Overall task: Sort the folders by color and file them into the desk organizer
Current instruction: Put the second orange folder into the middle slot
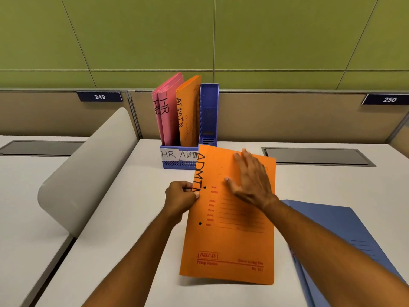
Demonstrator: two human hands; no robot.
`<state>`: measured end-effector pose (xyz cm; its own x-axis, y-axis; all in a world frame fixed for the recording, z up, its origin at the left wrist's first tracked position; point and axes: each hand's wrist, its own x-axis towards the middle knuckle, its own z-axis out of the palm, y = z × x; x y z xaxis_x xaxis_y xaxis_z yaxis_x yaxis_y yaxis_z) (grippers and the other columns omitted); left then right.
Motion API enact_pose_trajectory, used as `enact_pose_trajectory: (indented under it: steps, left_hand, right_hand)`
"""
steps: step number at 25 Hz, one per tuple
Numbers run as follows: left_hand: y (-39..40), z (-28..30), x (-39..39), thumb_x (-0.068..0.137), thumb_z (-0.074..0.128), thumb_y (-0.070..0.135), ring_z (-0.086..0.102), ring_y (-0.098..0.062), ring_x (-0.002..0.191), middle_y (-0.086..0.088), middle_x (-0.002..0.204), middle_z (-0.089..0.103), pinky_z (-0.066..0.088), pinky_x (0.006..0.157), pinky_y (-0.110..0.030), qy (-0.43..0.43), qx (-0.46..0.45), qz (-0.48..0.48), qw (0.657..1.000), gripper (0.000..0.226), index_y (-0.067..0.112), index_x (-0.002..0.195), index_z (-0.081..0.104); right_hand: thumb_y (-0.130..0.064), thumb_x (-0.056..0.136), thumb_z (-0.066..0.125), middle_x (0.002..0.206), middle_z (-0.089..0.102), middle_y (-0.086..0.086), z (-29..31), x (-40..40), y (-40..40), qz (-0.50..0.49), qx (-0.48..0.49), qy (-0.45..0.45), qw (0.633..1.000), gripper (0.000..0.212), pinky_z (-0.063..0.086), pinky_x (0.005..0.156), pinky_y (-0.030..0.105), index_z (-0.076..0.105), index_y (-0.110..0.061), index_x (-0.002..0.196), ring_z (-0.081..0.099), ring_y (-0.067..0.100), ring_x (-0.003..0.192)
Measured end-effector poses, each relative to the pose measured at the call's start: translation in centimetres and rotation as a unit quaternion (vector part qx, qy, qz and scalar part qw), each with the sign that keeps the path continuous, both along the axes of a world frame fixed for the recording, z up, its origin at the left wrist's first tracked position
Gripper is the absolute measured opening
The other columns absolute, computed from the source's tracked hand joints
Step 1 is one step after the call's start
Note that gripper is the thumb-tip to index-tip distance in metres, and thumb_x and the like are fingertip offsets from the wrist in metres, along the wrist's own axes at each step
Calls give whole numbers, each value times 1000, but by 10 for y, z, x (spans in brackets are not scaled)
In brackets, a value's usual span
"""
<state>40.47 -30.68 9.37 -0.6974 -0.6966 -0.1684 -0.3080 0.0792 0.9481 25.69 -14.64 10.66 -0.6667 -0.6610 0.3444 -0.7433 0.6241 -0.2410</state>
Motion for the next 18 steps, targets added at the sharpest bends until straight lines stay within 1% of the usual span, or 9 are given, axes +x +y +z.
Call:
enact_pose_trajectory:
  steps: [2, 4, 6, 8, 10, 11, 14, 16, 18]
  left_hand:
    - [-9, 17, -1, 83, 69, 4, 69, -18, 83, -4, 88, 72, 57, 66, -29, 33, 0, 7, 999, 14, 17, 88, 69]
    - [-18, 33, -1, 84, 69, 6, 69, -18, 87, -5, 92, 72, 58, 77, -35, 63, -8, 16, 998, 13, 16, 92, 69]
    - [-27, 47, -1, 85, 68, 7, 69, -18, 88, -5, 93, 72, 58, 79, -36, 90, -24, 20, 995, 12, 16, 93, 69]
    - [-37, 61, -1, 87, 67, 7, 70, -16, 85, -2, 90, 72, 58, 76, -33, 118, -49, 22, 992, 14, 21, 89, 69]
    - [-49, 74, -2, 87, 67, 9, 71, -14, 84, 0, 89, 73, 58, 73, -31, 139, -72, 30, 987, 14, 22, 88, 69]
    - [-55, 79, -3, 87, 67, 9, 71, -14, 84, 0, 89, 73, 58, 72, -31, 148, -83, 35, 985, 12, 21, 89, 69]
    - [-68, 92, -6, 86, 69, 13, 69, -8, 79, 7, 84, 72, 55, 67, -25, 170, -130, 59, 975, 13, 25, 86, 68]
    - [-74, 101, -10, 85, 70, 15, 67, -1, 75, 14, 82, 70, 52, 63, -19, 189, -162, 78, 965, 12, 26, 86, 68]
    - [-79, 111, -15, 83, 72, 17, 64, 8, 75, 19, 81, 68, 48, 60, -13, 209, -191, 96, 954, 13, 28, 86, 67]
  right_hand:
    - [-66, 79, 44, 157, 24, 16, 27, -11, -14, 2, -30, 32, 999, 89, 25, 116, 49, 22, -17, 150, 26, 33, 143]
    - [-65, 78, 46, 154, 29, 17, 49, -20, -27, 10, -52, 59, 997, 89, 25, 117, 50, 24, -16, 150, 29, 33, 142]
    - [-63, 78, 48, 150, 36, 17, 71, -28, -39, 19, -72, 80, 994, 87, 24, 117, 50, 28, -15, 149, 34, 32, 138]
    - [-57, 79, 51, 138, 49, 15, 93, -35, -50, 35, -98, 102, 989, 80, 26, 115, 51, 37, -13, 144, 45, 30, 128]
    - [-50, 79, 54, 123, 58, 11, 115, -41, -63, 50, -123, 120, 984, 66, 33, 110, 50, 49, -14, 135, 53, 27, 115]
    - [-46, 79, 55, 117, 61, 10, 126, -44, -69, 57, -134, 128, 981, 58, 38, 105, 48, 54, -15, 128, 55, 27, 110]
    - [-32, 79, 59, 105, 65, 7, 156, -50, -89, 79, -159, 154, 972, 35, 45, 90, 41, 62, -16, 110, 58, 27, 98]
    - [-23, 79, 61, 102, 66, 8, 175, -56, -102, 90, -174, 170, 966, 27, 47, 85, 40, 64, -15, 104, 58, 28, 96]
    - [-19, 79, 61, 100, 66, 10, 194, -62, -117, 98, -198, 177, 959, 23, 49, 82, 40, 65, -13, 101, 58, 30, 95]
